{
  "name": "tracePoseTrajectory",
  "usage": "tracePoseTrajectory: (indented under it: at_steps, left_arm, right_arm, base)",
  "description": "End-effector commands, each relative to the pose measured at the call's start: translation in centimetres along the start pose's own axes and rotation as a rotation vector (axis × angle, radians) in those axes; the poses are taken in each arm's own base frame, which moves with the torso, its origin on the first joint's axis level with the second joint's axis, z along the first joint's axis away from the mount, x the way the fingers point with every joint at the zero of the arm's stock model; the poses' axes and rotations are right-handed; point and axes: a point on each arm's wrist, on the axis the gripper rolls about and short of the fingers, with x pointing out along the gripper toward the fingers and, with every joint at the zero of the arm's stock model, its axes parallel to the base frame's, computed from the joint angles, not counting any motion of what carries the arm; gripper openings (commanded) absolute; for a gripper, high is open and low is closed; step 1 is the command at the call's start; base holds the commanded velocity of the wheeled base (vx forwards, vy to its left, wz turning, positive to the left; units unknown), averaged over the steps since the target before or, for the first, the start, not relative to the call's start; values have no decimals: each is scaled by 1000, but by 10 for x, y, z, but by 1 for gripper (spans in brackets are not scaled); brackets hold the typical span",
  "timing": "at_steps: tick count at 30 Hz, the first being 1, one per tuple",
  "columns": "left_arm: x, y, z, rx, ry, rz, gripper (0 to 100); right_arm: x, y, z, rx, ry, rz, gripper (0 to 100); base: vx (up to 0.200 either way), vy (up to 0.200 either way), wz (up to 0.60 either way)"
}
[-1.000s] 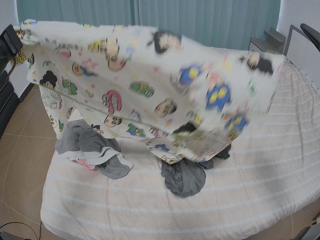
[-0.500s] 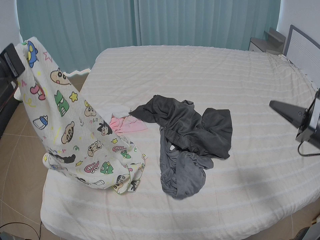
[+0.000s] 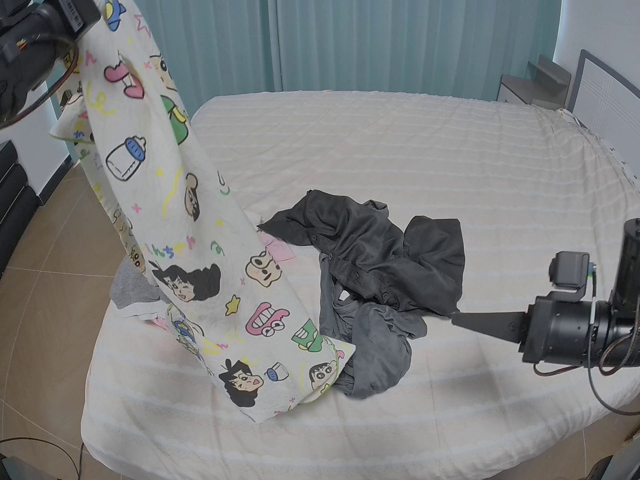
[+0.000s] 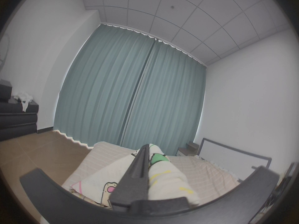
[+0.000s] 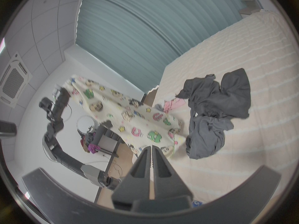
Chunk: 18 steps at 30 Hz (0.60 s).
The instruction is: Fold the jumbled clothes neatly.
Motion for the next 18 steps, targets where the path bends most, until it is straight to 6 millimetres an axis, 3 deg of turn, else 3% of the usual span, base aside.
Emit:
tracePoseTrajectory:
  at_steps: [1,8,9,10,14,18]
  left_arm:
    - [35,-23,-3,-103,12,1,0]
    - [50,-45,25,-333,46,2,0]
    - [50,-45,25,-333,46,2,0]
    - [52,-51,28,-376,65,-10,0]
    - [54,-61,28,-431,86,-30,0]
    - [50,-67,34,-502,77,-55,0]
  right_arm:
    - [45,-10,-26,-32,177,-37,100]
    - [92,-9,-62,-59,275,25,100]
    - [92,-9,-62,-59,275,25,100]
    - [106,-9,-73,-63,289,49,100]
    - [129,-14,-94,-59,316,60,100]
    - [156,-21,-104,-36,216,81,100]
  base:
    - [0,0,0]
    - [0,0,0]
    - [0,0,0]
    - [0,0,0]
    - [0,0,0]
    - [0,0,0]
